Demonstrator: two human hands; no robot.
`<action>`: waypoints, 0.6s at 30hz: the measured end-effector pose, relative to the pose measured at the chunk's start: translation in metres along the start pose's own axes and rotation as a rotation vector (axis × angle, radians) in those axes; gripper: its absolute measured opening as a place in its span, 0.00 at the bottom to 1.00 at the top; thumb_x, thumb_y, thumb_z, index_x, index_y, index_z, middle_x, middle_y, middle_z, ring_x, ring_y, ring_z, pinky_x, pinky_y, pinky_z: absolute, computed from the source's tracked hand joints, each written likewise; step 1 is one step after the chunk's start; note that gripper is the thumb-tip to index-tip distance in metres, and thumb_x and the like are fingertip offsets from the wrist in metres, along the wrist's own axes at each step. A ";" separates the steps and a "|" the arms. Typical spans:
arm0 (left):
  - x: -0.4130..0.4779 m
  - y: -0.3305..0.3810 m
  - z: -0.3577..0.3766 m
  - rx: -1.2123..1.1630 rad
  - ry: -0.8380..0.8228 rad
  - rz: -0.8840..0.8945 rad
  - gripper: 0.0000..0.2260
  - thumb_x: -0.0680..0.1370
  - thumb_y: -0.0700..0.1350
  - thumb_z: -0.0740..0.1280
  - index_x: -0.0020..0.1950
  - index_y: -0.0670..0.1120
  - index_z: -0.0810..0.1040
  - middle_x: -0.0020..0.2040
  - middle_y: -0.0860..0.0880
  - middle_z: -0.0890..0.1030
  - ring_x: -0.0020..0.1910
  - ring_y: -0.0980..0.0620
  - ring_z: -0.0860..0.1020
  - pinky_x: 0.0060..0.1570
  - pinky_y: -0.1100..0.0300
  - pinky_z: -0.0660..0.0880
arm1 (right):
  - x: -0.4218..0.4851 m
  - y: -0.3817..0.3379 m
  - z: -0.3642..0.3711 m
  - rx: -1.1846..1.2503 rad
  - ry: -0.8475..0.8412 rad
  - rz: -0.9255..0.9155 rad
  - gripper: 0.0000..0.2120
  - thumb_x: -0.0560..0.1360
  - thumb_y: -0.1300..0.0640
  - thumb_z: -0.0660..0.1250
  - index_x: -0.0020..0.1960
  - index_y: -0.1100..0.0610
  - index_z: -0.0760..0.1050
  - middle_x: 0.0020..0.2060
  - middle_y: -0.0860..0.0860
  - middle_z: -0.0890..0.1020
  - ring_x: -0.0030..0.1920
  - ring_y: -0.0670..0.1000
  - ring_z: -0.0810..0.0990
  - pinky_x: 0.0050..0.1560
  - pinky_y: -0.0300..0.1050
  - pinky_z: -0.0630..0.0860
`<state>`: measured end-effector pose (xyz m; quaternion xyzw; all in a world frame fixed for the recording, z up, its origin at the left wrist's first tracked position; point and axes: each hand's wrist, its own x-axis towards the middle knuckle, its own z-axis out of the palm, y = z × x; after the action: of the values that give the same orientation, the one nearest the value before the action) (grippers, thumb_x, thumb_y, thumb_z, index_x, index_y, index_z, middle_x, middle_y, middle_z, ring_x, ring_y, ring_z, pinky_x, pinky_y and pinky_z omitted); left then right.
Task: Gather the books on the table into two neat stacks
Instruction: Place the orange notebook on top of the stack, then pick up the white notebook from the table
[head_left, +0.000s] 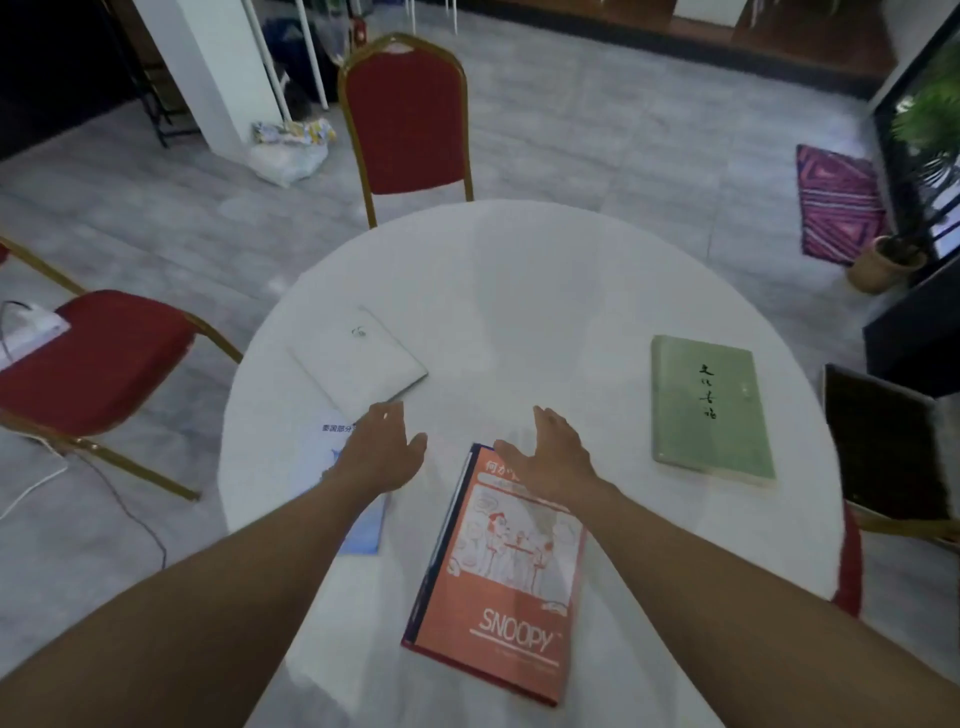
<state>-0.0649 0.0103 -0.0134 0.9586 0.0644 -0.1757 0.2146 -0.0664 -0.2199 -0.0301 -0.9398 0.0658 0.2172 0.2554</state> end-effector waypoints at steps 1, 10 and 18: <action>0.005 -0.007 -0.004 -0.016 0.005 -0.015 0.29 0.80 0.53 0.60 0.76 0.40 0.59 0.75 0.39 0.61 0.75 0.40 0.62 0.72 0.47 0.62 | 0.007 -0.009 0.003 0.001 -0.004 -0.003 0.44 0.76 0.32 0.59 0.82 0.54 0.48 0.82 0.52 0.52 0.81 0.54 0.49 0.79 0.55 0.53; 0.063 -0.067 -0.027 -0.115 -0.013 -0.149 0.28 0.80 0.52 0.60 0.77 0.43 0.57 0.73 0.37 0.60 0.72 0.37 0.64 0.69 0.46 0.65 | 0.070 -0.086 0.039 0.086 -0.054 -0.046 0.41 0.77 0.36 0.62 0.81 0.54 0.51 0.81 0.52 0.55 0.80 0.54 0.54 0.78 0.55 0.56; 0.104 -0.105 -0.024 -0.158 -0.040 -0.236 0.23 0.80 0.51 0.60 0.70 0.40 0.64 0.68 0.36 0.64 0.67 0.36 0.67 0.67 0.48 0.66 | 0.124 -0.139 0.066 0.080 -0.051 -0.128 0.36 0.78 0.44 0.65 0.79 0.57 0.56 0.77 0.55 0.62 0.77 0.55 0.61 0.74 0.49 0.60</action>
<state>0.0186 0.1199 -0.0721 0.9208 0.1859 -0.2133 0.2685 0.0525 -0.0683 -0.0733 -0.9253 0.0076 0.2213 0.3078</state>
